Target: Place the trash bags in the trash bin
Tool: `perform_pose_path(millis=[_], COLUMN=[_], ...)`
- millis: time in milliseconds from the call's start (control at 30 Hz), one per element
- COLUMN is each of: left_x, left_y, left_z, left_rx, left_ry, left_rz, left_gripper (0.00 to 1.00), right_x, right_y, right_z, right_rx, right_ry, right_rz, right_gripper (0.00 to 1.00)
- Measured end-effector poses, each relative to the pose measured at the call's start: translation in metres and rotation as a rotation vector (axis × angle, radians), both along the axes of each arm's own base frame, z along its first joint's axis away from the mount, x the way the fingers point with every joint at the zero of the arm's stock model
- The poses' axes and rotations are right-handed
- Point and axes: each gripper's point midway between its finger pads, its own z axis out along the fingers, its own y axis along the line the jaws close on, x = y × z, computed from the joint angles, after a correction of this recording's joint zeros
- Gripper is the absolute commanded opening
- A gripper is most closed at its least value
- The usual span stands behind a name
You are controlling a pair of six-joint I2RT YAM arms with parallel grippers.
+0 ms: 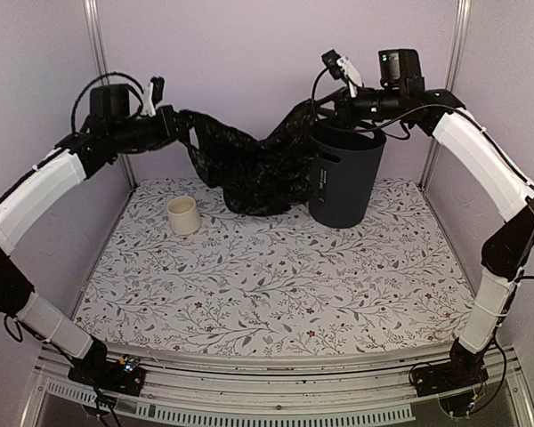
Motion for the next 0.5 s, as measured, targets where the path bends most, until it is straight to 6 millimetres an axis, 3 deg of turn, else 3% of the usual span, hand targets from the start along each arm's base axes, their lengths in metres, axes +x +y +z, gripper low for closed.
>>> perform_pose_path(millis=[67, 100, 167, 200, 267, 300, 367, 400, 467, 500], left_x=[-0.022, -0.049, -0.105, -0.130, -0.152, -0.146, -0.110, -0.095, -0.086, -0.102], left_y=[-0.006, -0.014, -0.027, -0.031, -0.024, -0.016, -0.013, -0.018, -0.022, -0.014], left_z=[0.089, 0.131, 0.177, 0.187, 0.179, 0.161, 0.060, 0.004, -0.152, -0.224], left_rx=[-0.009, -0.012, -0.029, -0.033, -0.022, -0.005, 0.088, 0.138, 0.281, 0.368], left_ry=[-0.224, -0.348, -0.511, -0.569, -0.614, -0.603, -0.438, -0.330, 0.001, 0.171], left_rz=[-0.009, -0.033, -0.094, -0.126, -0.114, -0.067, -0.007, -0.012, -0.043, -0.060], left_gripper=[0.00, 0.00, 0.00, 0.00, 0.00, 0.00, 0.00, 0.00, 0.00, 0.00], right_x=[-0.019, -0.035, -0.063, -0.075, -0.087, -0.089, -0.081, -0.074, -0.066, -0.072], right_y=[-0.002, -0.005, -0.012, -0.016, -0.016, -0.015, -0.005, 0.003, 0.013, 0.010], right_z=[0.057, 0.086, 0.117, 0.124, 0.106, 0.084, 0.010, -0.044, -0.164, -0.226], right_rx=[0.059, 0.087, 0.112, 0.121, 0.115, 0.107, 0.056, 0.007, -0.116, -0.187], right_ry=[-0.136, -0.207, -0.297, -0.324, -0.320, -0.293, -0.164, -0.062, 0.197, 0.335], right_rz=[0.040, 0.071, 0.121, 0.142, 0.178, 0.184, 0.188, 0.188, 0.186, 0.183], right_gripper=[0.02, 0.02, 0.02, 0.02, 0.02, 0.02, 0.02, 0.02, 0.02, 0.02])
